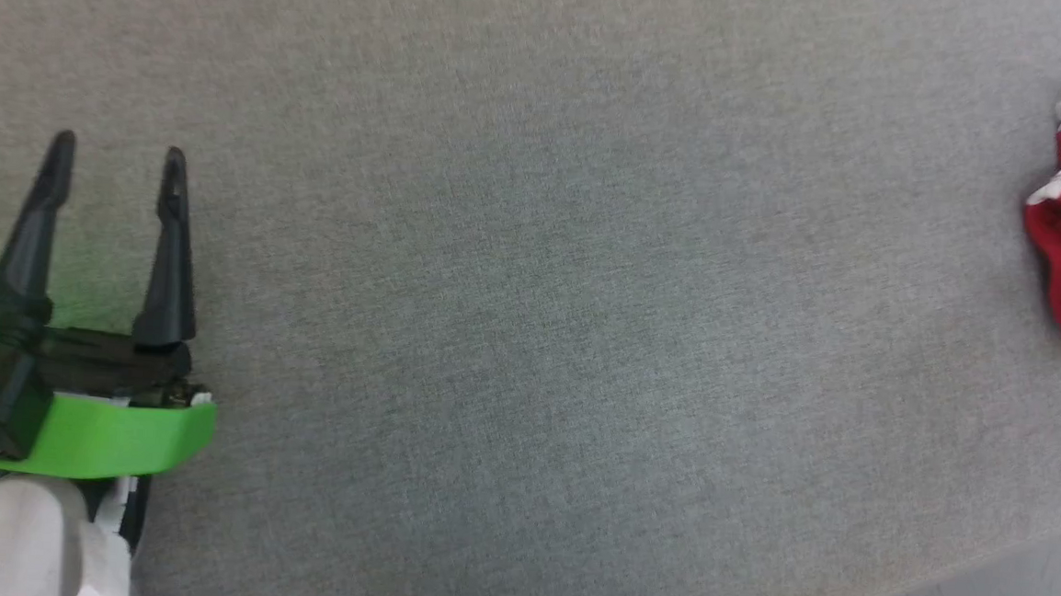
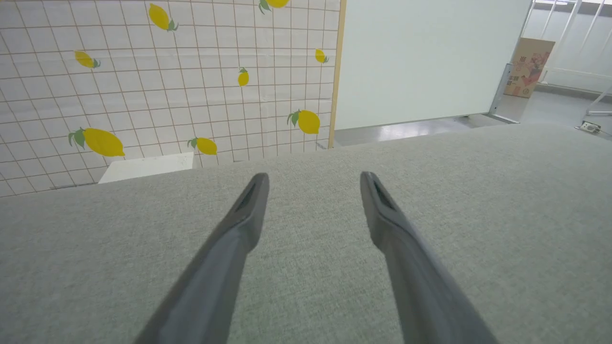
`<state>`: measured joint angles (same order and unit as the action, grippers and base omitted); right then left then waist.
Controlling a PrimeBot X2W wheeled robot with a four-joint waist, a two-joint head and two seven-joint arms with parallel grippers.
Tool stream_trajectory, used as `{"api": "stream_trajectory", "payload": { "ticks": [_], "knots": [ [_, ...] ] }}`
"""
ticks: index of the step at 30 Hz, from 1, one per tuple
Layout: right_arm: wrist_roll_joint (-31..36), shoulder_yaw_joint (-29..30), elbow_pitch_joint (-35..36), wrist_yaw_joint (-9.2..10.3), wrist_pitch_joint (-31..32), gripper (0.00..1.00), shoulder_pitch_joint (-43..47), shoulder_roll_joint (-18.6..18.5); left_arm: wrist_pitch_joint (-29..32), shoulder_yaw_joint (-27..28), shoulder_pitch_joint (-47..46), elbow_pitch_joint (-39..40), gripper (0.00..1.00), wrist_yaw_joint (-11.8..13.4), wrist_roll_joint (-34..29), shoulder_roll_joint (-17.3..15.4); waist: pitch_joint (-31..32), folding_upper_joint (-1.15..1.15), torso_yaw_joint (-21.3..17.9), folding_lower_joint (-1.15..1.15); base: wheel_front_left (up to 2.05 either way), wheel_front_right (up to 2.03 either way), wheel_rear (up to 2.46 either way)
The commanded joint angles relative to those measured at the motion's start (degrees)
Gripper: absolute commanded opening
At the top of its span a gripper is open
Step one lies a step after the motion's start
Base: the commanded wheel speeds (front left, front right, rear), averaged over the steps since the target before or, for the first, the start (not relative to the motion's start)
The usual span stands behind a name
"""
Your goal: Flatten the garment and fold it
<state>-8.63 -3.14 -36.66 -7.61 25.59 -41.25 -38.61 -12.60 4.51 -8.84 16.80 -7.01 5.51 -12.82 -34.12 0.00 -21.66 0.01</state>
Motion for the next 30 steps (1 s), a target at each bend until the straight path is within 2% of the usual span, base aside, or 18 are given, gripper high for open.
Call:
{"api": "stream_trajectory", "payload": {
  "ticks": [1, 2, 3, 4, 10, 16, 22, 27, 30],
  "knots": [
    [1.2, 0.9, -1.5, 0.12, -1.1, 0.00, -1.8, 0.8, 0.4, 0.4, 0.2, 0.8, 1.00, 0.2, -0.3, -0.7, -2.4, 0.00, -0.9, -0.01, 0.00, 0.00, 0.00],
    [2.0, 1.8, -2.9, 0.12, -1.6, 0.04, -2.6, 1.3, 0.7, 0.6, 0.5, 1.4, 1.00, 0.3, -0.4, -0.9, -2.6, 0.00, -1.1, -0.01, 0.00, 0.00, 0.00],
    [2.8, 2.6, -3.8, 0.12, -2.3, 0.50, -3.3, 1.7, 1.0, 0.7, 0.7, 1.8, 1.00, 0.4, -0.4, -1.0, -2.8, 0.00, -1.1, -0.01, 0.00, 0.00, 0.00],
    [3.8, 3.2, -4.9, 0.12, -3.1, 1.00, -4.0, 2.1, 1.2, 0.9, 0.9, 2.2, 1.00, 0.4, -0.4, -1.2, -2.9, 0.00, -1.2, -0.01, 0.00, 0.00, 0.00],
    [6.5, 5.9, -9.3, 0.12, -7.4, 1.00, -7.4, 3.6, 1.7, 1.3, 1.6, 2.8, 1.00, 0.9, -0.2, -1.5, -2.0, 0.00, -1.7, -0.01, 0.00, 0.00, 0.00],
    [5.1, 4.4, -10.2, 0.12, -11.3, 1.00, -10.3, 3.5, 0.6, 1.5, 2.5, 1.4, 1.00, 1.6, 0.5, -0.9, 1.7, 0.00, -2.1, -0.01, 0.00, 0.00, 0.00],
    [-0.9, -1.7, -3.8, 0.12, -16.3, 1.00, -13.2, 4.5, -0.9, 2.6, 3.7, -1.3, 1.00, 3.0, 2.0, 0.7, 7.3, 0.00, -2.0, -0.01, 0.00, 0.00, 0.00],
    [-8.2, -5.5, 6.0, 0.12, -18.7, 1.00, -13.2, 8.2, -1.9, 3.3, 4.0, -3.5, 1.00, 4.0, 3.3, 2.7, 12.3, 0.00, 0.0, -0.01, 0.00, 0.00, 0.00],
    [-10.5, -4.8, 12.0, 0.12, -22.2, 1.00, -12.1, 11.7, -2.2, 3.6, 4.2, -4.7, 1.00, 4.9, 3.4, 3.9, 15.2, 0.00, 1.9, -0.01, 0.00, 0.00, 0.00]
  ]
}}
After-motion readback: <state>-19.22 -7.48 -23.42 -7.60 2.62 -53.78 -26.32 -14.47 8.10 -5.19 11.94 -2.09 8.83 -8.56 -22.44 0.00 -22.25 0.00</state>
